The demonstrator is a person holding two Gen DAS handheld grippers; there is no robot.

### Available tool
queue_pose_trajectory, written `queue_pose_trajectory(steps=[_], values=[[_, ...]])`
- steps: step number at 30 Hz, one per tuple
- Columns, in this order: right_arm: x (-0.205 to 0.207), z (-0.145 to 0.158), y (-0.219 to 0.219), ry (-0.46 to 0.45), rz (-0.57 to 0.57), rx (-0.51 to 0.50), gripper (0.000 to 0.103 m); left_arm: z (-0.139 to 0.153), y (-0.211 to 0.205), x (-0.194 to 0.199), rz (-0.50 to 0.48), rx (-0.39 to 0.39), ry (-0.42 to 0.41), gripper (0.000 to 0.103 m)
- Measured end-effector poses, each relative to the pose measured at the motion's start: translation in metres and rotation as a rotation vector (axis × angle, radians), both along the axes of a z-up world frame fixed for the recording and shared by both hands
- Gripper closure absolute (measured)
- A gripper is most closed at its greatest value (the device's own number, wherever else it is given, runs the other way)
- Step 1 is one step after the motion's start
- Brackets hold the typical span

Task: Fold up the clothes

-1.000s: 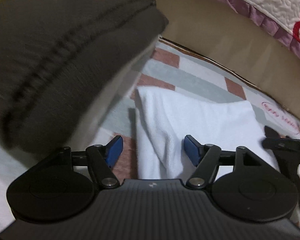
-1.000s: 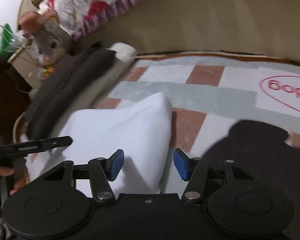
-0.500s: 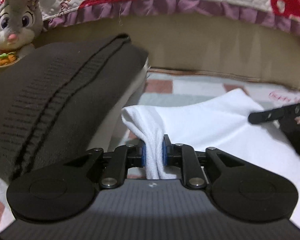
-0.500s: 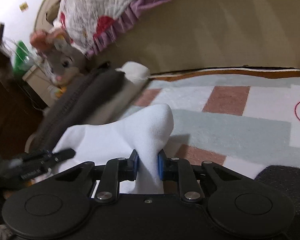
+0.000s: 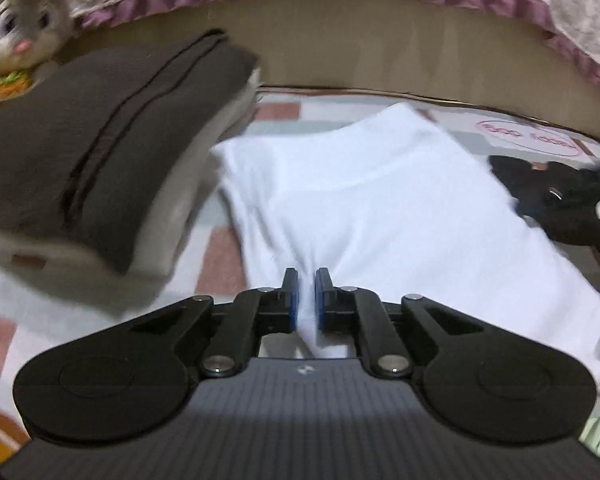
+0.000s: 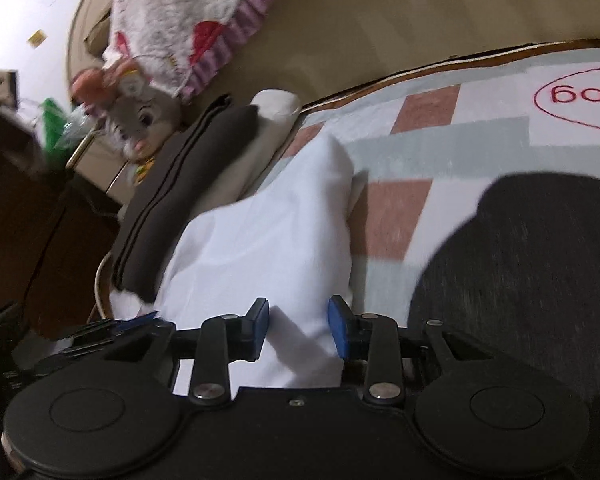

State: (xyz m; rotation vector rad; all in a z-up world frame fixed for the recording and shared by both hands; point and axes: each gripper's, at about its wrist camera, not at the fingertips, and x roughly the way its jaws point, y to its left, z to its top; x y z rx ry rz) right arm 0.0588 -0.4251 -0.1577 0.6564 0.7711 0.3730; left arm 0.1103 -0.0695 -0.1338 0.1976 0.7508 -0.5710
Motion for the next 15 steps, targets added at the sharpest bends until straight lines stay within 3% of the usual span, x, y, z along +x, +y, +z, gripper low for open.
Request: queue_pose_trajectory(steps=[4, 8, 11, 15], values=[[-0.029, -0.003, 0.019, 0.026, 0.082, -0.071, 0.07, -0.001, 0.017, 0.005, 0.097, -0.078, 0.053, 0.096], [-0.052, -0.002, 0.03, 0.049, 0.122, -0.095, 0.07, -0.002, 0.019, -0.003, 0.116, -0.029, 0.022, 0.098], [-0.061, 0.0, 0.032, 0.075, 0.147, -0.09, 0.07, -0.016, 0.032, -0.01, 0.139, 0.006, 0.123, 0.102], [-0.073, -0.003, 0.028, 0.114, 0.151, -0.042, 0.068, 0.008, 0.045, -0.032, 0.117, -0.082, 0.099, 0.102]])
